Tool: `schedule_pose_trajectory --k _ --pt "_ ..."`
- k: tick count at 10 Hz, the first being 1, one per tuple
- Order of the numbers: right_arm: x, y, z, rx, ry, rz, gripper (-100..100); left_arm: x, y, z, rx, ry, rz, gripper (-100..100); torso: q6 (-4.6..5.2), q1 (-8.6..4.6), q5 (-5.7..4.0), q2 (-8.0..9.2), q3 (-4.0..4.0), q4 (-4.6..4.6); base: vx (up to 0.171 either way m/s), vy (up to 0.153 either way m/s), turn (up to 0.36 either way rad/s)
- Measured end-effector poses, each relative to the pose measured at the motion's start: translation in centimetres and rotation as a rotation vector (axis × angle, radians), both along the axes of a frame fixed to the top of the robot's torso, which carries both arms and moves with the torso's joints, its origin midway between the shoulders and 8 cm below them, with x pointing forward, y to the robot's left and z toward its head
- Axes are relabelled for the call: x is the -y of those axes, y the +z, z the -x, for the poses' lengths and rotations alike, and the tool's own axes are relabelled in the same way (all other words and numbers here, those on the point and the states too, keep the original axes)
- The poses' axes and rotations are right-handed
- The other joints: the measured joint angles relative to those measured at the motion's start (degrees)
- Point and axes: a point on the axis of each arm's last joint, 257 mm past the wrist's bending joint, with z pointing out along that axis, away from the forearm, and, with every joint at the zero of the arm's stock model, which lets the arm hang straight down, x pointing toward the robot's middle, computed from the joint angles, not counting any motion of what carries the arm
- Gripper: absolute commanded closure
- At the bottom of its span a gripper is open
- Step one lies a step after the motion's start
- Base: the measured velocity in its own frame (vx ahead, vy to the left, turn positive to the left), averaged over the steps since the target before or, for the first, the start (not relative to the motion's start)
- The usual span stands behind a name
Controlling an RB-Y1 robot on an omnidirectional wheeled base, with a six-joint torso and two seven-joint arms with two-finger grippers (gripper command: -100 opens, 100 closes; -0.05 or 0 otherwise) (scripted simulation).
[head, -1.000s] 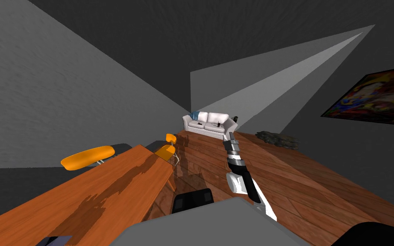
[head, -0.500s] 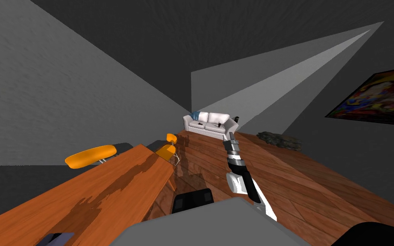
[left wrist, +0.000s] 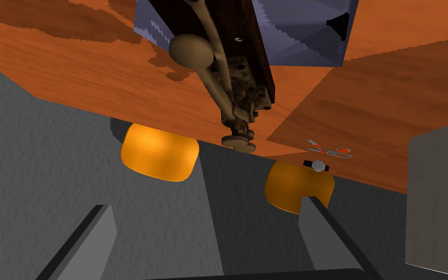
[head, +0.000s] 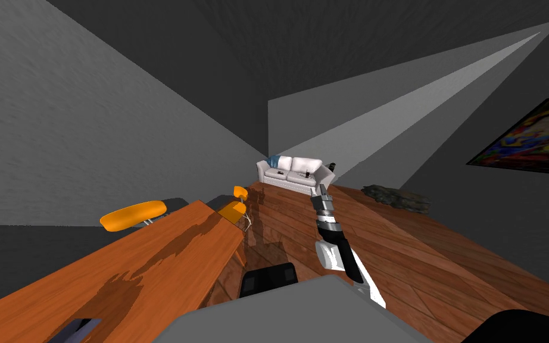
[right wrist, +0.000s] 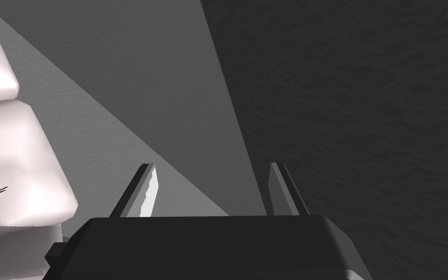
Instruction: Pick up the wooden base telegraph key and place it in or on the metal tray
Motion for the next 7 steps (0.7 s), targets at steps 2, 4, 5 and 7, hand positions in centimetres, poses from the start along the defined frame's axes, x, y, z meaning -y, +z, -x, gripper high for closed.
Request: schedule_pose_trajectory --k 2,4,5,7 --pt "0.00 0.00 0.00 0.000 0.000 0.000 0 0.04 0.35 -0.16 0.000 -0.004 0.003 0 0.01 0.01 0.01 0.02 0.01 0.01 0.003 0.000 0.004" --pt "0.00 0.00 0.00 0.000 0.000 0.000 0 0.04 0.35 -0.16 0.000 -0.004 0.003 0 0.01 0.02 0.01 0.05 0.03 0.01 0.000 0.000 0.000" --pt "0.00 0.00 0.00 0.000 0.000 0.000 0 0.04 0.35 -0.16 0.000 -0.004 0.003 0 0.01 0.02 0.01 0.05 0.03 0.01 0.000 0.000 0.000" --pt "0.00 0.00 0.00 0.000 0.000 0.000 0 0.04 0.35 -0.16 0.000 -0.004 0.003 0 0.01 0.02 0.01 0.05 0.03 0.01 0.000 0.000 0.000"
